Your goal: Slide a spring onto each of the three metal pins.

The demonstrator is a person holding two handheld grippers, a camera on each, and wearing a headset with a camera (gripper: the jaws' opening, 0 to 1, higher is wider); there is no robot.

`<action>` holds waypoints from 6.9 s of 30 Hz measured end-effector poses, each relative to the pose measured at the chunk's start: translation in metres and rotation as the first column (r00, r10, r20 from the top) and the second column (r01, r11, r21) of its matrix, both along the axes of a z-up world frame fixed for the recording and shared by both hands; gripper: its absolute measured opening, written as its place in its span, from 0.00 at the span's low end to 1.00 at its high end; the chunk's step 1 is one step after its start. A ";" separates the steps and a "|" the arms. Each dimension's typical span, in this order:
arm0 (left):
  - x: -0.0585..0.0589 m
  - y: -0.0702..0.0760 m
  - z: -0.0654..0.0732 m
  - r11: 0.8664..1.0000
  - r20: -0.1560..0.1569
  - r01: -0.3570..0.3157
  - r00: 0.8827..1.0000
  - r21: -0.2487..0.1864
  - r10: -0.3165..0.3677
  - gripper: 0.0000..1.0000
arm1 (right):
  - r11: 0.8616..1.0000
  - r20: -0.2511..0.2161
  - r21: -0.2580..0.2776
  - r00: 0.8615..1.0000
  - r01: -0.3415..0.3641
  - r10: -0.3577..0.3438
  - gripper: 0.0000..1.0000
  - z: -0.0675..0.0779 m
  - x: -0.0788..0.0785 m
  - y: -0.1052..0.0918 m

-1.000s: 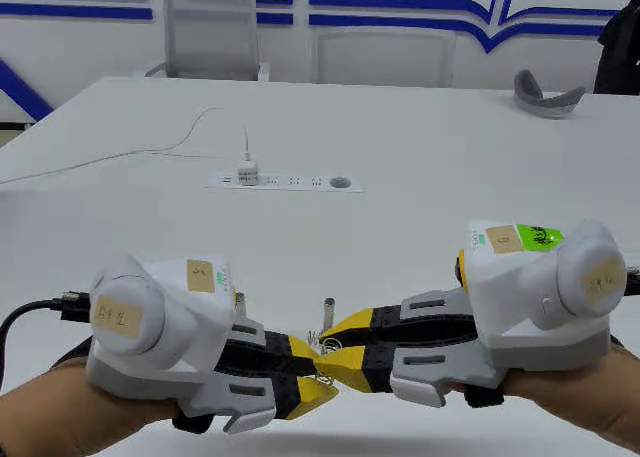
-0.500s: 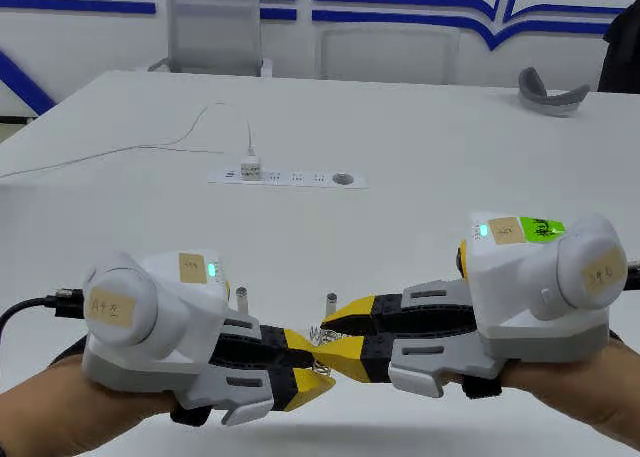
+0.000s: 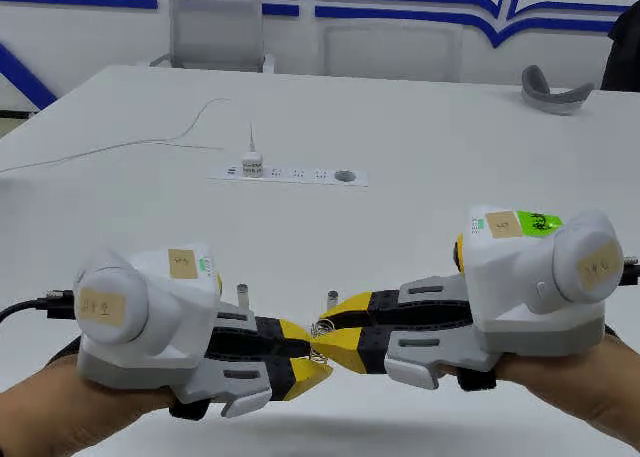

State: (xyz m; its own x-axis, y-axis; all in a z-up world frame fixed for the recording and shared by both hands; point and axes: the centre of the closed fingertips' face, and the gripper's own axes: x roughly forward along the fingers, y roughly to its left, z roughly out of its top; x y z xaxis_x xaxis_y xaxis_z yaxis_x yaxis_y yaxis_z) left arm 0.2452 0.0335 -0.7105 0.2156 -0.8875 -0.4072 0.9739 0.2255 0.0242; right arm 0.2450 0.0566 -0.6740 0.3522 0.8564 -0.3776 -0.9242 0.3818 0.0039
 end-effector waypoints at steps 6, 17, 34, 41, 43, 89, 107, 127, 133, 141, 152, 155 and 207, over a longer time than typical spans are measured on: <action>0.002 0.004 0.002 1.000 0.001 -0.022 1.000 -0.015 0.022 0.14 | 1.000 0.002 -0.002 1.000 0.001 -0.001 0.12 0.000 0.003 0.002; 0.004 0.014 0.002 0.997 -0.016 -0.064 0.998 -0.045 0.063 0.25 | 1.000 0.010 -0.004 1.000 0.007 -0.007 0.12 0.003 0.007 0.003; 0.006 0.038 -0.002 0.983 -0.034 -0.155 0.988 -0.095 0.153 0.40 | 1.000 0.032 -0.006 0.999 0.015 -0.015 0.12 0.012 0.019 0.007; 0.011 0.052 -0.001 0.970 -0.028 -0.212 0.977 -0.119 0.210 0.46 | 1.000 0.039 -0.008 0.999 0.022 -0.022 0.12 0.013 0.025 0.010; 0.012 0.055 -0.001 0.967 -0.022 -0.226 0.974 -0.121 0.225 0.48 | 1.000 0.041 -0.011 0.999 0.022 -0.022 0.12 0.013 0.026 0.011; 0.028 0.086 -0.016 0.922 -0.021 -0.363 0.931 -0.135 0.364 0.64 | 0.992 0.047 -0.009 0.991 0.125 -0.125 0.12 -0.011 0.114 0.065; 0.029 0.088 -0.019 0.920 -0.032 -0.370 0.929 -0.129 0.369 0.68 | 0.990 0.007 -0.023 0.990 0.139 -0.139 0.12 -0.028 0.123 0.067; 0.030 0.090 -0.021 0.918 -0.037 -0.377 0.926 -0.127 0.375 0.67 | 0.988 -0.021 -0.053 0.989 0.145 -0.146 0.12 -0.051 0.125 0.069; 0.030 0.090 -0.022 0.918 -0.039 -0.377 0.926 -0.123 0.375 0.66 | 0.988 -0.028 -0.069 0.989 0.140 -0.143 0.12 -0.058 0.124 0.070; 0.030 0.090 -0.022 0.917 -0.040 -0.381 0.925 -0.120 0.379 0.66 | 0.986 -0.042 -0.093 0.988 0.141 -0.145 0.12 -0.071 0.123 0.070; 0.030 0.092 -0.023 0.915 -0.043 -0.387 0.922 -0.117 0.385 0.66 | 0.980 -0.045 -0.136 0.987 0.144 -0.152 0.12 -0.084 0.123 0.069; 0.030 0.092 -0.023 0.914 -0.044 -0.388 0.922 -0.117 0.385 0.66 | 0.979 -0.044 -0.146 0.988 0.141 -0.148 0.12 -0.087 0.123 0.069; 0.028 0.077 -0.021 0.929 -0.035 -0.352 0.936 -0.116 0.351 0.65 | 0.963 0.002 -0.204 0.984 0.175 -0.179 0.18 -0.082 0.065 -0.009</action>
